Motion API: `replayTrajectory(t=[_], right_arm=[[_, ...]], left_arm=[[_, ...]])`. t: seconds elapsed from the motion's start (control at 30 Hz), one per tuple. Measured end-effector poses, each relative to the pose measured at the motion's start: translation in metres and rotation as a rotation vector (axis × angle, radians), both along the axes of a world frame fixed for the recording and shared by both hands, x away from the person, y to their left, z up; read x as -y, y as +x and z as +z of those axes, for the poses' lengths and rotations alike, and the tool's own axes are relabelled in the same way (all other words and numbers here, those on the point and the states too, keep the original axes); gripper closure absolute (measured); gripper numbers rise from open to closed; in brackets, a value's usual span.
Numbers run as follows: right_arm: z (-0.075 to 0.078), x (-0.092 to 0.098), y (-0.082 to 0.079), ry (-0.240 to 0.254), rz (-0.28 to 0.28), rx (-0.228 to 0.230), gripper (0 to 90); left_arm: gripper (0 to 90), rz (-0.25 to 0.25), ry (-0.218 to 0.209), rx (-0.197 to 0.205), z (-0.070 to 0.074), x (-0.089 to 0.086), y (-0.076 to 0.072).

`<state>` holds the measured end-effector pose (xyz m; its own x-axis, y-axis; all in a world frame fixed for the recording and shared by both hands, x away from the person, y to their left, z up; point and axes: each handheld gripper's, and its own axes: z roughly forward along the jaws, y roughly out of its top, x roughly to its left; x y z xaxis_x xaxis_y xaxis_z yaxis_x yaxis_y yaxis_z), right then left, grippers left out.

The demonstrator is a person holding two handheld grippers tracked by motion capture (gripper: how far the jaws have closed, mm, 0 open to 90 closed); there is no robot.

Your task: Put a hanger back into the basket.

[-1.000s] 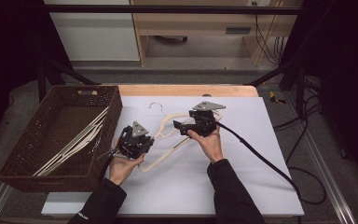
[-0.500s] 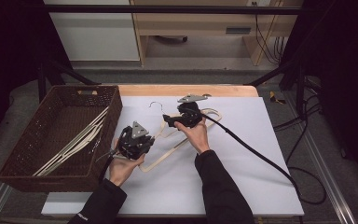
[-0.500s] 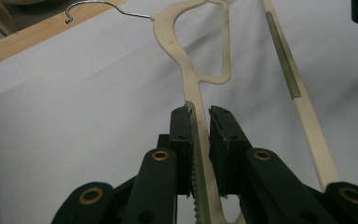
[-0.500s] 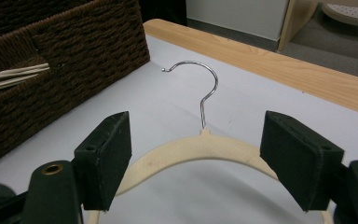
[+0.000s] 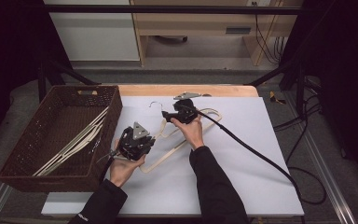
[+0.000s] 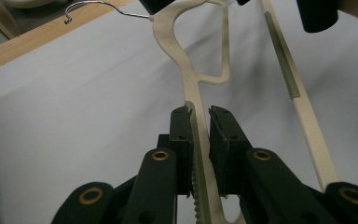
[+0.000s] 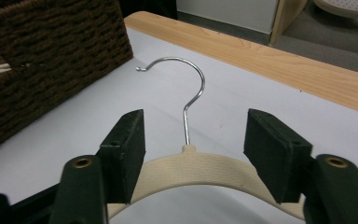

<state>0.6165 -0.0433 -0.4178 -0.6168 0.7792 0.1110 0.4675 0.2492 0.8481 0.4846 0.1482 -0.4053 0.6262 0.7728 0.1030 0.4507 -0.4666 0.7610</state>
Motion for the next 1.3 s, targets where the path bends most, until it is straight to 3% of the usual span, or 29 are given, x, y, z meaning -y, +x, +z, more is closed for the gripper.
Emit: replayTrajectory(t=[0.27,0.47,0.67,0.93,0.97,1.1,1.17,1.27,1.3], right_arm=[[-0.011,-0.006,0.008,-0.003,0.018,-0.019,48.6],[-0.018,-0.016,0.011,-0.031,0.03,-0.026,61.4],[-0.023,-0.017,0.013,-0.06,0.027,-0.041,82.8],[-0.017,-0.013,0.011,-0.112,0.063,-0.008,84.3],[-0.016,-0.012,0.01,-0.11,0.065,-0.004,88.8],[-0.01,-0.011,0.007,-0.106,0.065,-0.012,89.0],[-0.006,-0.009,0.004,-0.114,0.079,0.009,89.1],[0.001,-0.006,0.0,-0.099,0.08,0.007,89.2],[0.001,-0.006,0.0,-0.099,0.08,0.007,89.2]], left_arm=[[79.4,-0.002,0.011,0.014,-0.001,0.002,-0.001],[79.4,-0.013,0.031,0.013,-0.002,0.005,-0.003],[79.3,-0.021,0.031,-0.006,-0.006,0.005,-0.002],[79.3,-0.04,0.032,-0.01,-0.01,0.007,-0.005],[79.2,-0.039,0.034,-0.011,-0.011,0.008,-0.005],[79.3,-0.042,0.026,-0.013,-0.011,0.006,-0.006],[79.3,-0.044,0.016,-0.02,-0.011,0.006,-0.008],[80.0,-0.041,0.017,-0.025,-0.013,0.006,-0.008],[80.0,-0.041,0.038,-0.01,-0.013,0.005,-0.009]])
